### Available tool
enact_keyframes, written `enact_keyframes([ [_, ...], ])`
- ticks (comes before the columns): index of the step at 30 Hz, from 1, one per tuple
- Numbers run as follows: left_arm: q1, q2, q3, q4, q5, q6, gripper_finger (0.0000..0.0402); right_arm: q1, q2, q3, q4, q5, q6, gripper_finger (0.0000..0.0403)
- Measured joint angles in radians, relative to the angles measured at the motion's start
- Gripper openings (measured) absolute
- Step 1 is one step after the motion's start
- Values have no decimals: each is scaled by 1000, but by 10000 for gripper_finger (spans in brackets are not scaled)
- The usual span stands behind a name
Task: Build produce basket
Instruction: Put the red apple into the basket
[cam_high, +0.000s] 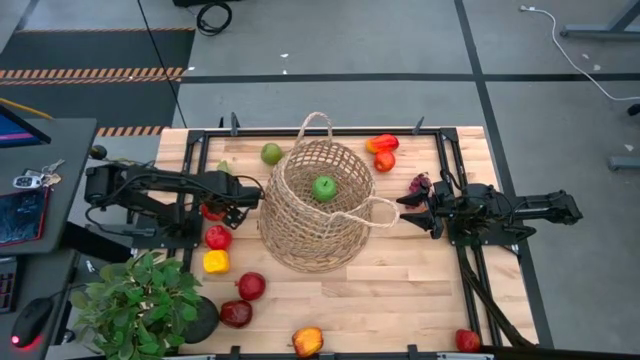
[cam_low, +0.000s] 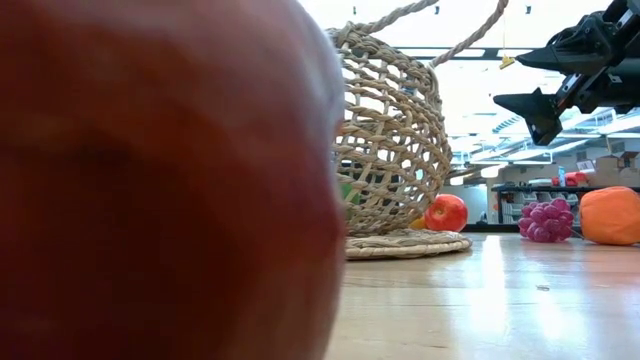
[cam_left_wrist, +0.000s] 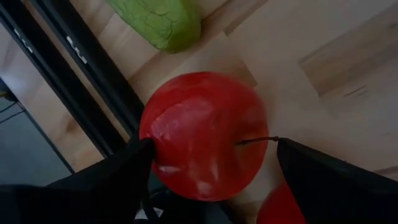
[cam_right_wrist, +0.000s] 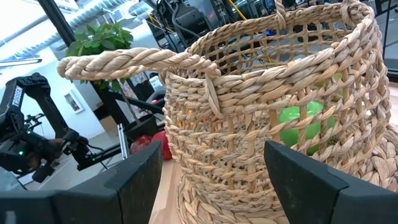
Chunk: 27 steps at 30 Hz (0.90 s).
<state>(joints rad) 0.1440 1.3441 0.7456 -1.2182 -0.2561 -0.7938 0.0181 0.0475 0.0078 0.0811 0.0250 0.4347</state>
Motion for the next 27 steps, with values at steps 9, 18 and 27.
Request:
enact_keyframes([
  [9,-20,0,19,91,6,52,335,0,0,0,0,0,0,284],
  [18,-62,0,111,115,-38,106,303,0,0,0,0,0,0,284],
  [27,-64,0,126,-23,-74,65,295,0,0,0,0,0,0,284],
])
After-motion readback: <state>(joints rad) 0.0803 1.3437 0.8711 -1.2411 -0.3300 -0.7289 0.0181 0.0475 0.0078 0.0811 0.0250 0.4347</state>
